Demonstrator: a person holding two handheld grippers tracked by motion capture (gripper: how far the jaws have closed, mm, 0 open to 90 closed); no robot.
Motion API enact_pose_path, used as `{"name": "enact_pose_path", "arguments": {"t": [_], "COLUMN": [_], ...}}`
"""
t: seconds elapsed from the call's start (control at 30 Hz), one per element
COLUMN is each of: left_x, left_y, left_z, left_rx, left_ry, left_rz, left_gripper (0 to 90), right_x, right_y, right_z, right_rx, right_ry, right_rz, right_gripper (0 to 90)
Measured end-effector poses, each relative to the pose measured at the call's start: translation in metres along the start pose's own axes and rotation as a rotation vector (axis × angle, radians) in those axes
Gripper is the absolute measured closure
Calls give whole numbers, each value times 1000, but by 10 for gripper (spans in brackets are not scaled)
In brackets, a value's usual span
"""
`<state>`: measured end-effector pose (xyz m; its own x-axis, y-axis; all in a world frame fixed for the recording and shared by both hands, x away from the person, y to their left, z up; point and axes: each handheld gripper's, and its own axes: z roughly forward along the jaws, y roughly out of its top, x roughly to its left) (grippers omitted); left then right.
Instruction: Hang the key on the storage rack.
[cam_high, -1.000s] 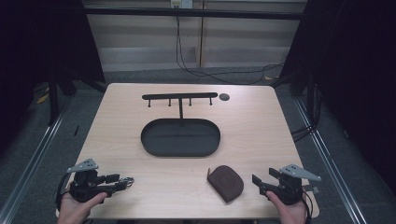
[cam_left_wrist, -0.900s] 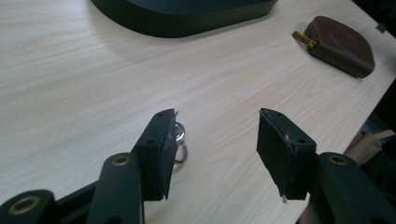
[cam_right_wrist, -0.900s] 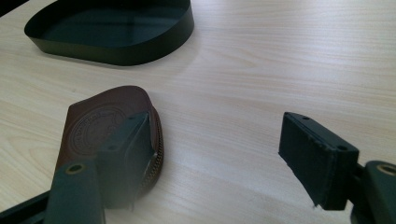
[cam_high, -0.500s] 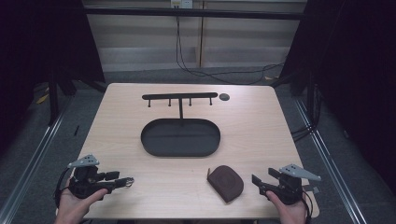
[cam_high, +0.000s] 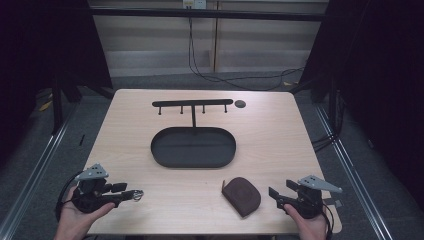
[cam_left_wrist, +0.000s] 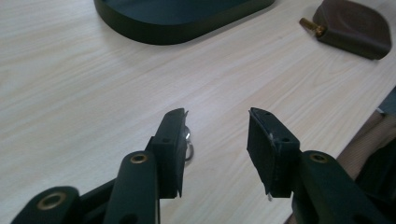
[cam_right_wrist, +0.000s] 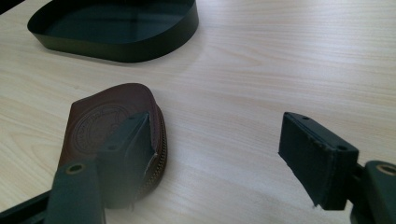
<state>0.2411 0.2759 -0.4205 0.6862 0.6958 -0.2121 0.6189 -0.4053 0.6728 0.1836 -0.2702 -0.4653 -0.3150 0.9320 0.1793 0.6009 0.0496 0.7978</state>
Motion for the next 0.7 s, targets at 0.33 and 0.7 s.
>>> {"name": "enact_pose_path", "arguments": {"t": [0.33,0.7], "left_x": [4,7], "left_y": [19,34], "left_z": [8,13], "left_rx": [68,164], "left_ry": [5,26], "left_rz": [-6,31], "left_gripper": [557,631], "right_x": [1,2], "right_y": [0,0], "right_z": [1,2], "right_rx": [5,16], "right_ry": [5,12], "right_rz": [-9,-22], "right_gripper": [255,254]}}
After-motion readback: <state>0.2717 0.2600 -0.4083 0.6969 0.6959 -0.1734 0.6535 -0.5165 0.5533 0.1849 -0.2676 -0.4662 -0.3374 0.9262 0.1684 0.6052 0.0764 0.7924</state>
